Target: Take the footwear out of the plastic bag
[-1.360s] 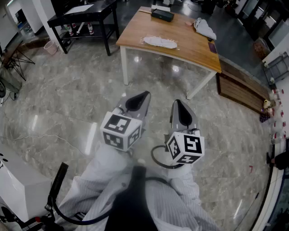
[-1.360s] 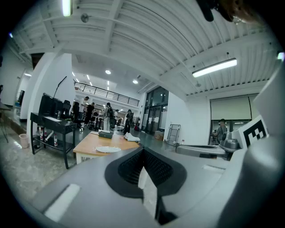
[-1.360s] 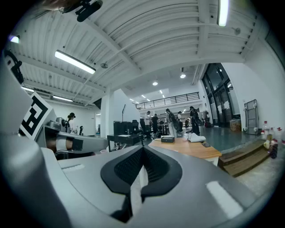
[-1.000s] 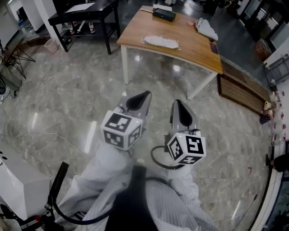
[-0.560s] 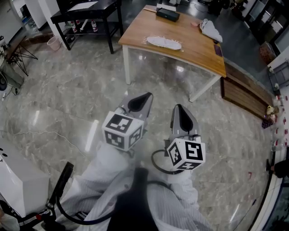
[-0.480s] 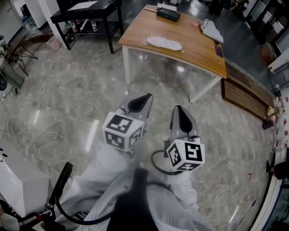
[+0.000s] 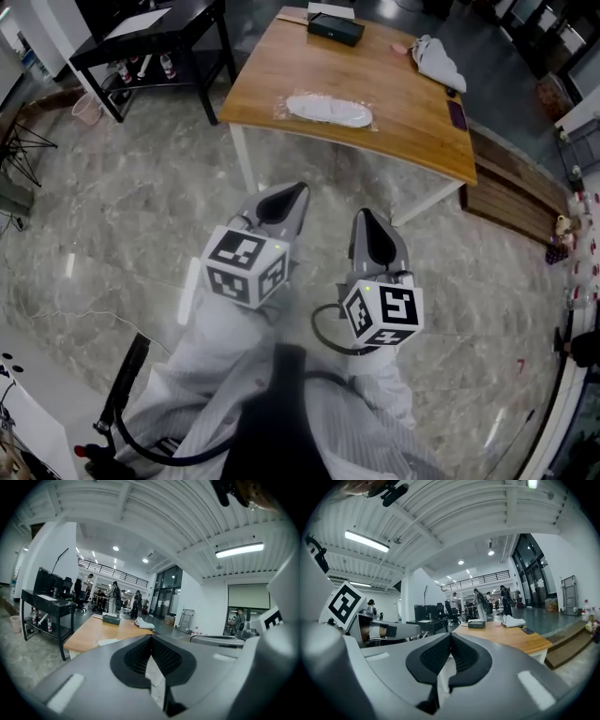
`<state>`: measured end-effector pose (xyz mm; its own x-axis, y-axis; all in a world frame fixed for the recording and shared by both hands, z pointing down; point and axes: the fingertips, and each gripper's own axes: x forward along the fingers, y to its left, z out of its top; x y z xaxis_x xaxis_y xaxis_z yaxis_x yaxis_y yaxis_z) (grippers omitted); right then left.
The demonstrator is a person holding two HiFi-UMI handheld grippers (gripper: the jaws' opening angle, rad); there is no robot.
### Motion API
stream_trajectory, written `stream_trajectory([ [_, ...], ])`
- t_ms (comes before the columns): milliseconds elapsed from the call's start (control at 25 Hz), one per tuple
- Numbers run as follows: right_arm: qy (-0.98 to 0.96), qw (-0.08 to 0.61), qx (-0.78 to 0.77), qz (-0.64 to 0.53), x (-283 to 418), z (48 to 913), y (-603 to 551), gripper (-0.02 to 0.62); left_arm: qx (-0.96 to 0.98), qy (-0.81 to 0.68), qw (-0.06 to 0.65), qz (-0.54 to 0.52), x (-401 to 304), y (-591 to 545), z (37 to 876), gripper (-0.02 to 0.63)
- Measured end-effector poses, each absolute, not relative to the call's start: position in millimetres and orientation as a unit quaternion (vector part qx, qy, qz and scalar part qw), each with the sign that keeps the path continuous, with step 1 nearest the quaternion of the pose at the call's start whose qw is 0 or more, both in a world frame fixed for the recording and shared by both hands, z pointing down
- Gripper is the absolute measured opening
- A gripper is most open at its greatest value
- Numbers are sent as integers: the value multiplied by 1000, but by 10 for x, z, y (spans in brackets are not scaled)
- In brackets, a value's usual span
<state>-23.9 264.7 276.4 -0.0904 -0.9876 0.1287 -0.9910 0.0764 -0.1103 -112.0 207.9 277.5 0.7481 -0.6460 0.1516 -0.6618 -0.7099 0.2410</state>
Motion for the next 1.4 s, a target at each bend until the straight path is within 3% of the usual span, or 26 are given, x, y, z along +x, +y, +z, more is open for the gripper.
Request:
stream_trajectory([
  [320, -712, 7, 695, 99, 154, 2754, 1261, 14, 929, -333, 154, 51, -825, 690, 2838, 2],
  [640, -711, 10, 684, 161, 792, 3354, -8, 14, 923, -317, 204, 79, -290, -592, 3388, 2],
  [1160, -723, 101, 606, 317, 1883, 4290, -1730, 16, 889, -269, 343, 143, 546, -2299, 4116, 5],
  [1200, -722, 110, 593, 340, 1954, 4404, -1761, 59, 884, -266, 356, 146, 522, -2353, 4184, 10],
  [1280, -716, 124, 568, 387, 2121, 4615, -1762, 96, 874, -244, 390, 158, 455, -2379, 4344, 29],
  [1400, -712, 140, 516, 456, 2290, 4889, -1702, 115, 853, -196, 450, 178, 253, -2342, 4568, 198],
])
